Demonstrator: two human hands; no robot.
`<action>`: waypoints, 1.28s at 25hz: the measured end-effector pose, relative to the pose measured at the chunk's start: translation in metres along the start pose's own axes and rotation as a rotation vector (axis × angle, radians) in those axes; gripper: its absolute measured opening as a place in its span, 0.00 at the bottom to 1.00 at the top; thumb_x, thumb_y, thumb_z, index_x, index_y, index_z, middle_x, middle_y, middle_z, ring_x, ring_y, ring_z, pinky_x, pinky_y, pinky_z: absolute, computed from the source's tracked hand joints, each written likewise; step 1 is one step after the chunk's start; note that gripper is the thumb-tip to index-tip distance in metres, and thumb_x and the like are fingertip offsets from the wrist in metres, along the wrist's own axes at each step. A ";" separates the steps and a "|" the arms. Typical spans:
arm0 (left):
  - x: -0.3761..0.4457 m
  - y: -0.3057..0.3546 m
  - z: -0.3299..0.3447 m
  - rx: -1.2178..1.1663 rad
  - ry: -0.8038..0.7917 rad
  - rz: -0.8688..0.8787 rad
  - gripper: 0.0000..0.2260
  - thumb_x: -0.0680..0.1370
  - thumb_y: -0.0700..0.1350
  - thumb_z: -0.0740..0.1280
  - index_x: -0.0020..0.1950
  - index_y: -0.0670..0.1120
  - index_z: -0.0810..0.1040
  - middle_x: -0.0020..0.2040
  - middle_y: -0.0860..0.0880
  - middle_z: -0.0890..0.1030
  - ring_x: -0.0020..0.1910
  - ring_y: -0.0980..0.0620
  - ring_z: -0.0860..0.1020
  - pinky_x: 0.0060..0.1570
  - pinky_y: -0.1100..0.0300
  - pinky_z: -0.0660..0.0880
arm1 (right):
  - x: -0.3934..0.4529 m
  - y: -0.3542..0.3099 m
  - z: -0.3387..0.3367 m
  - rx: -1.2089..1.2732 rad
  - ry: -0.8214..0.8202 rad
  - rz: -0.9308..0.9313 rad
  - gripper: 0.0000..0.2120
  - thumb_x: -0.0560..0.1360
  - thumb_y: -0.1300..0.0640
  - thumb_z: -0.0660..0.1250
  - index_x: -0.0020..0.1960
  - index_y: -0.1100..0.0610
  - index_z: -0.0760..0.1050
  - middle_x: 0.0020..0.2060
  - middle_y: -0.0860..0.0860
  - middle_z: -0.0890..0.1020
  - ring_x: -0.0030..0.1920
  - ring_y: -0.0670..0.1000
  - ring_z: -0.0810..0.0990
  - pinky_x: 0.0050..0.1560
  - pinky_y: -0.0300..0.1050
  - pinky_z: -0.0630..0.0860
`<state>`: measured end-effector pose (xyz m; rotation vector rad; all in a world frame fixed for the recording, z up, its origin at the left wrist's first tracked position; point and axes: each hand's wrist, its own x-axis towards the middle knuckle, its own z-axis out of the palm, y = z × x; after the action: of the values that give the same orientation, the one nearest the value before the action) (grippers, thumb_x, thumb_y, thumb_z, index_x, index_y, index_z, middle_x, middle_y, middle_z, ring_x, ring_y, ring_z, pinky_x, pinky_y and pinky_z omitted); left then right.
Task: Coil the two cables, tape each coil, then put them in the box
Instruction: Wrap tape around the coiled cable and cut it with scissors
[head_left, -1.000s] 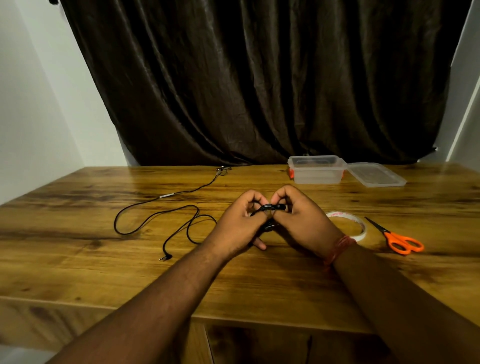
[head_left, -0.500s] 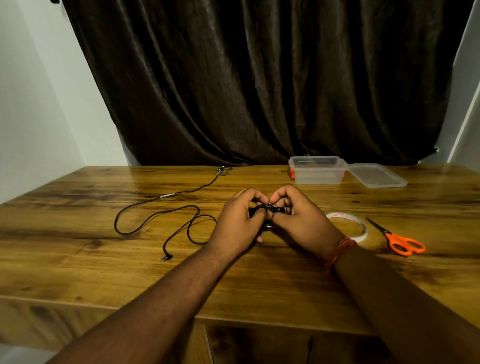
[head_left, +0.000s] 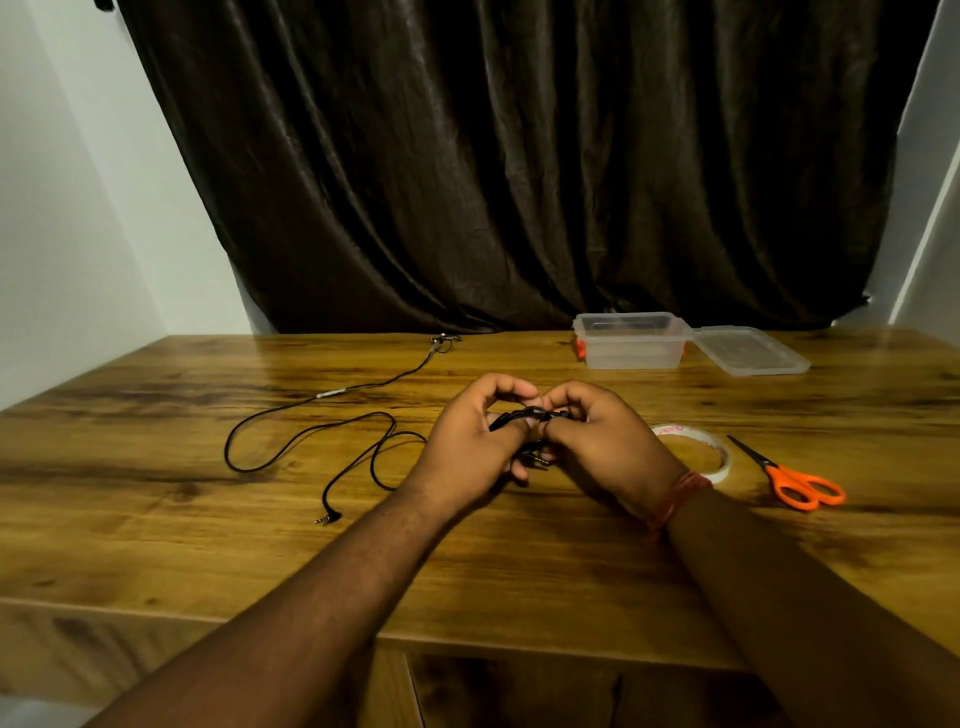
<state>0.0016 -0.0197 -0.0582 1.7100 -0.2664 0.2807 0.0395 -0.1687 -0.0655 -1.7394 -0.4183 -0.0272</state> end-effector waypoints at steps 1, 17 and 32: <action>0.000 0.001 0.000 -0.037 -0.007 0.003 0.11 0.78 0.32 0.66 0.55 0.46 0.75 0.53 0.48 0.80 0.24 0.56 0.76 0.22 0.64 0.73 | 0.001 0.000 0.000 0.020 -0.003 0.008 0.05 0.75 0.66 0.66 0.47 0.58 0.77 0.42 0.59 0.82 0.38 0.54 0.81 0.45 0.53 0.79; 0.007 -0.003 -0.005 -0.315 -0.025 -0.063 0.14 0.77 0.33 0.68 0.61 0.42 0.70 0.52 0.43 0.78 0.24 0.55 0.71 0.22 0.57 0.78 | -0.003 -0.004 0.000 -0.031 0.003 -0.083 0.07 0.77 0.55 0.69 0.41 0.57 0.79 0.41 0.62 0.83 0.40 0.54 0.80 0.50 0.60 0.78; 0.010 -0.010 -0.005 -0.146 0.078 -0.174 0.05 0.78 0.37 0.69 0.53 0.40 0.78 0.45 0.45 0.81 0.35 0.55 0.81 0.27 0.62 0.78 | -0.003 -0.002 -0.003 -0.134 0.169 -0.120 0.03 0.76 0.55 0.69 0.43 0.51 0.79 0.37 0.51 0.83 0.40 0.50 0.83 0.47 0.50 0.81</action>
<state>0.0142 -0.0131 -0.0632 1.5629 -0.0771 0.1941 0.0368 -0.1723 -0.0641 -1.8251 -0.4033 -0.2923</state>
